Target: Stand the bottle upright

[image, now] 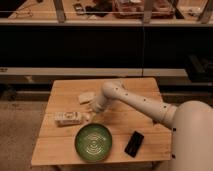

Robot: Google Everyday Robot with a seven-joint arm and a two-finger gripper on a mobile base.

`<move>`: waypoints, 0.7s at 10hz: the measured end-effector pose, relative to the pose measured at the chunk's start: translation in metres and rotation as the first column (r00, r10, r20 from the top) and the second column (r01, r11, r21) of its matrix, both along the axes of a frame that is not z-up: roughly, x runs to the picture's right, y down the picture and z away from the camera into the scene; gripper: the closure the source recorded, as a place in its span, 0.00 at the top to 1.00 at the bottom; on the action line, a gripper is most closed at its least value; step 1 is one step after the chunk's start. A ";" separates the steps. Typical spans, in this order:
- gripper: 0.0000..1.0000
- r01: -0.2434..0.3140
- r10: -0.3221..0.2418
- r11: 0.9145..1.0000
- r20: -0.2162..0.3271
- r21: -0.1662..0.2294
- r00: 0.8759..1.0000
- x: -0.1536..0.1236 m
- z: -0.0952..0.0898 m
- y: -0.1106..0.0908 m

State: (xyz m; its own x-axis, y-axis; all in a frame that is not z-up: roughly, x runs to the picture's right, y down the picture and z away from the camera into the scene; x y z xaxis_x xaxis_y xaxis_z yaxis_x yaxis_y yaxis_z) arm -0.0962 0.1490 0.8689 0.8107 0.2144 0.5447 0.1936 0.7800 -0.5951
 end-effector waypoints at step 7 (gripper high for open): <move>0.41 -0.005 0.005 1.000 -0.026 -0.021 1.000 -0.003 0.014 0.004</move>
